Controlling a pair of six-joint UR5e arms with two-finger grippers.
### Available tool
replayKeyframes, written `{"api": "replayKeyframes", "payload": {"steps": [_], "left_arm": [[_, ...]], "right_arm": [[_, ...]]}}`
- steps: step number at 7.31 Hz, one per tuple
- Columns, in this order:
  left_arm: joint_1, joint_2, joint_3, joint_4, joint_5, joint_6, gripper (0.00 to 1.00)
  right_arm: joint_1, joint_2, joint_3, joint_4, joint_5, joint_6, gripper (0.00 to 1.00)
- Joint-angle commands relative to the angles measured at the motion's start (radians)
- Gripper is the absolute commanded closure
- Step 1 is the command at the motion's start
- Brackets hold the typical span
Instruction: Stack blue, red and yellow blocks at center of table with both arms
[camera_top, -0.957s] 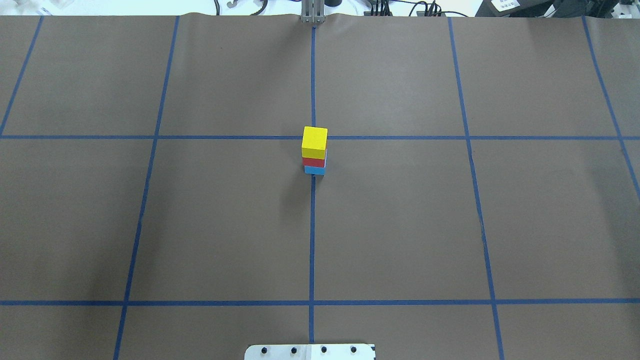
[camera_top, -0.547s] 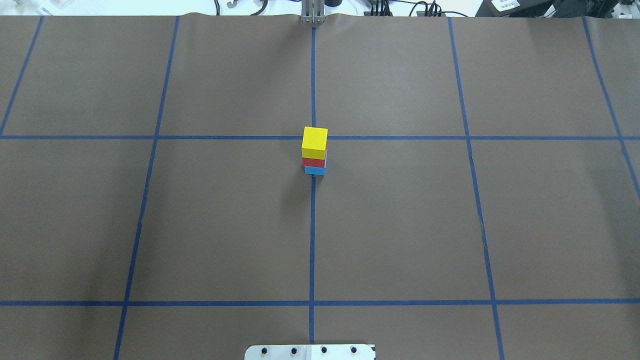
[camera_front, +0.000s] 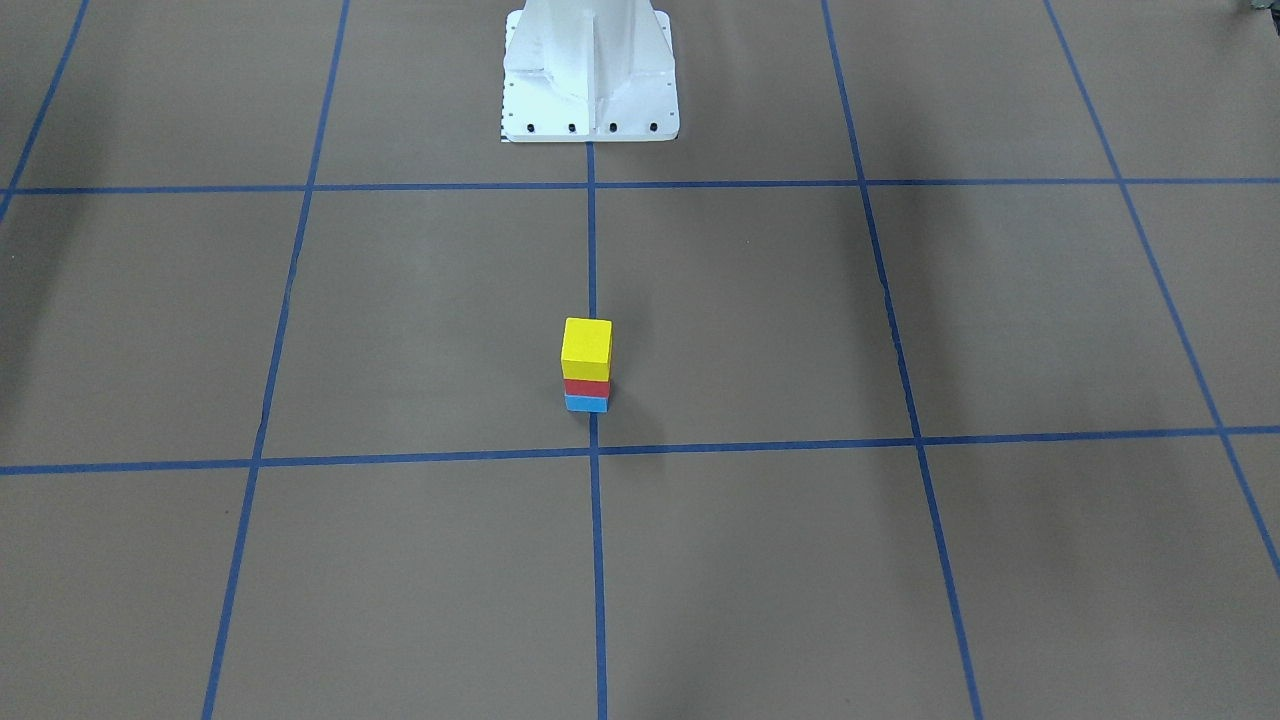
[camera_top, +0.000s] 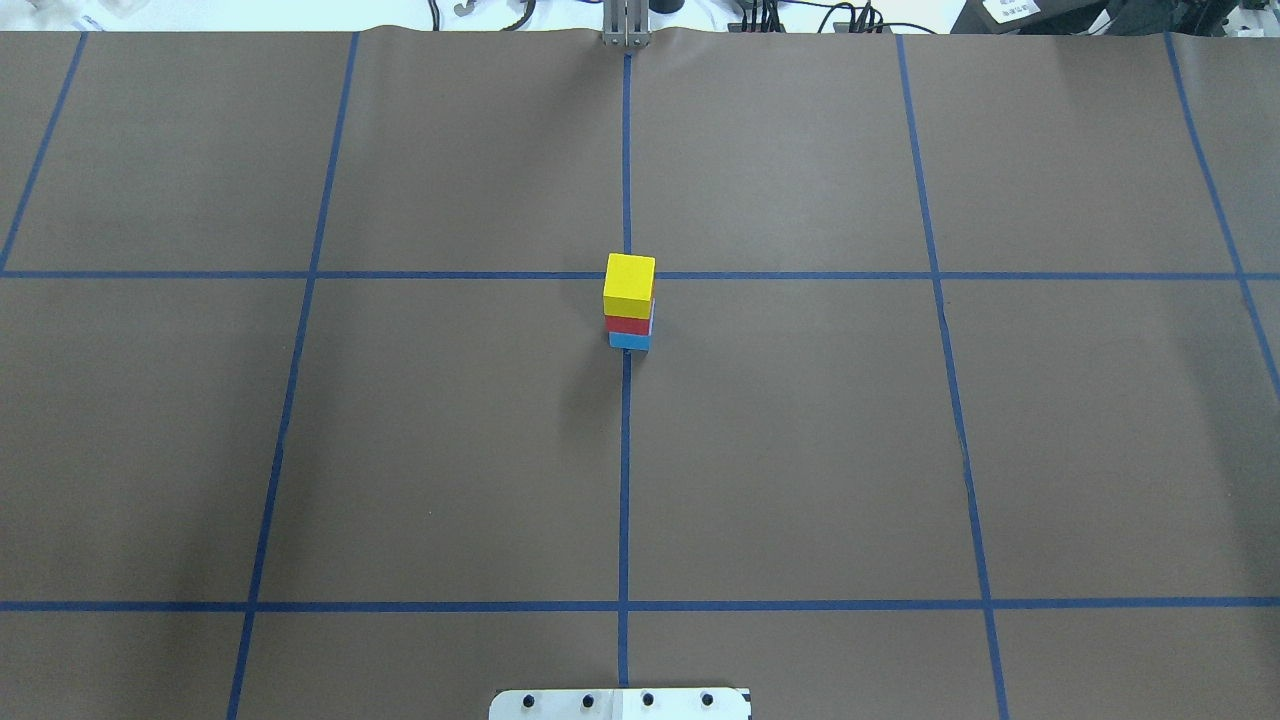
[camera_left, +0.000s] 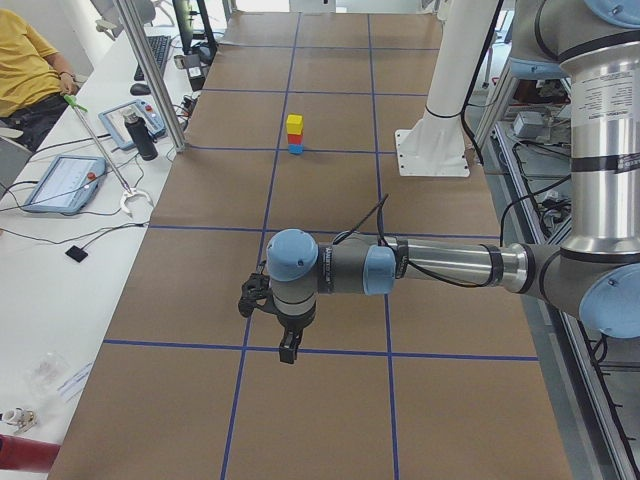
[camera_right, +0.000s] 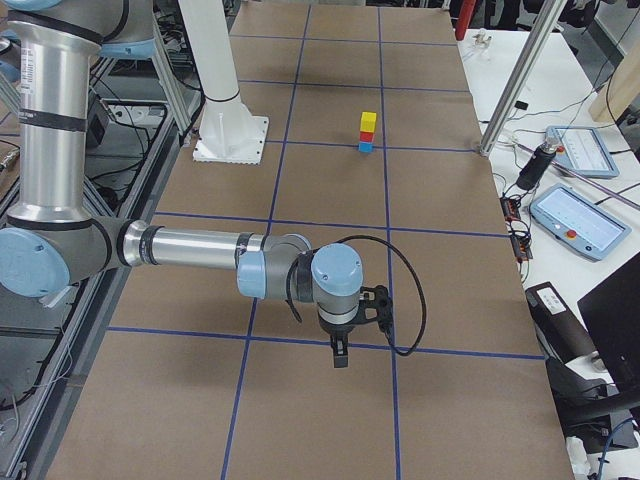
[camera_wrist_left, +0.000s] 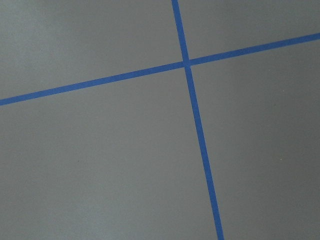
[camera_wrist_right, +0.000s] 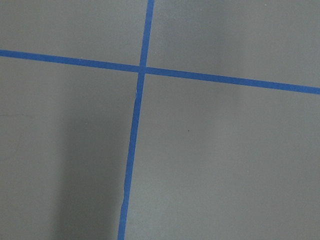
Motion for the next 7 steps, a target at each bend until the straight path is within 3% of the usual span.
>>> {"api": "replayKeyframes", "payload": {"steps": [1,7], "left_arm": [[-0.001,0.002,-0.004,0.000,0.000,-0.001,0.00],[-0.001,0.016,-0.003,0.006,0.003,0.000,0.00]], "right_arm": [[0.000,0.006,0.001,0.000,-0.011,0.015,0.00],[0.000,0.007,0.006,0.000,-0.029,0.030,0.00]]}}
